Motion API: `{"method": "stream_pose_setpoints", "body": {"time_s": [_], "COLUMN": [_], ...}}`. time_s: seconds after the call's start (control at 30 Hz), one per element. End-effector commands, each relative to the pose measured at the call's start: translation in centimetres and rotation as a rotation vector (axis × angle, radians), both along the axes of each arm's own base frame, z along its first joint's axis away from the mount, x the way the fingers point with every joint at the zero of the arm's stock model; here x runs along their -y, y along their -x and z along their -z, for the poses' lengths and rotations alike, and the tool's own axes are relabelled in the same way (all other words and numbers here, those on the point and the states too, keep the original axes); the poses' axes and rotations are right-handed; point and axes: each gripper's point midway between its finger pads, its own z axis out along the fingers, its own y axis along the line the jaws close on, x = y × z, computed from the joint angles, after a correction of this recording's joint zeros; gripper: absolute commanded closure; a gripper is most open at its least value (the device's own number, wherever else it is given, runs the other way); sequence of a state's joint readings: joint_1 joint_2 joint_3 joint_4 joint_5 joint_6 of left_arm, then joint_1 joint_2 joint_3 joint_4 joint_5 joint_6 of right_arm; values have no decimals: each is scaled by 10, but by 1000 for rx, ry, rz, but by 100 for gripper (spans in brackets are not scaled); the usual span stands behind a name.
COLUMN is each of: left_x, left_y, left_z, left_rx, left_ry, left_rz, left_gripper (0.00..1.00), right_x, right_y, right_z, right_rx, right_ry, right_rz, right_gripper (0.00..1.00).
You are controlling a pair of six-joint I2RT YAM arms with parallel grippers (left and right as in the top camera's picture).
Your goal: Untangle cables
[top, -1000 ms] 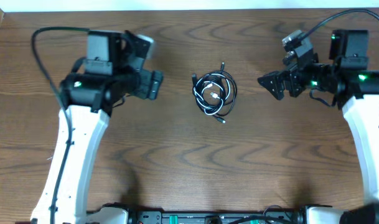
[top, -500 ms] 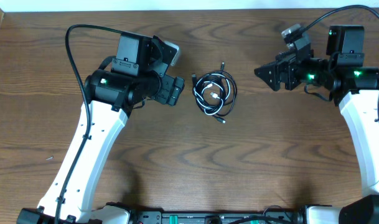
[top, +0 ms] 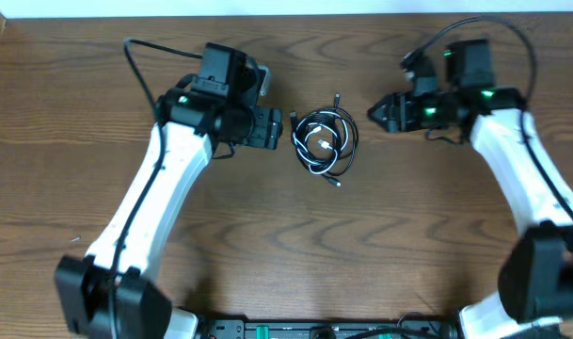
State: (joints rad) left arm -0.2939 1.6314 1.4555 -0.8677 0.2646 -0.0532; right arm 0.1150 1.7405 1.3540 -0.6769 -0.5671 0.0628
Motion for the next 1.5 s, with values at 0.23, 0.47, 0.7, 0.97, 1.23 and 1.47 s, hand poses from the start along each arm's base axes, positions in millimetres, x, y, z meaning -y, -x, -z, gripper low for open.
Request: {"method": "stream_pose_setpoints", "body": {"time_s": [0.23,0.47,0.7,0.97,1.23,1.47], "left_x": [4,4,5,5,28,37], "left_y": [-5,-5,-5,-5,-9,-10], "left_z": [3,3,3,3,-10,-16], "left_rx": [-36,-36,-36,-36,-13,-1], "left_ry": [37,37,37,38,164,215], "left_rz": [-67,-67,-67,-66,-4,29], "left_gripper": [24,24,24,24,24,24], "right_x": [-54,-77,-82,-76,-45,-37], "right_y": [3,4,-13,0,2,-2], "right_z": [78,90,9,-133,-147,-141], "right_rx": [-223,-208,-64,186,169,137], "right_ry": [-18,-14,-169,-339,-240,-222], "right_rz": [9,-37,-82,-147,89,161], "right_gripper": [50,86,99,99,99,99]}}
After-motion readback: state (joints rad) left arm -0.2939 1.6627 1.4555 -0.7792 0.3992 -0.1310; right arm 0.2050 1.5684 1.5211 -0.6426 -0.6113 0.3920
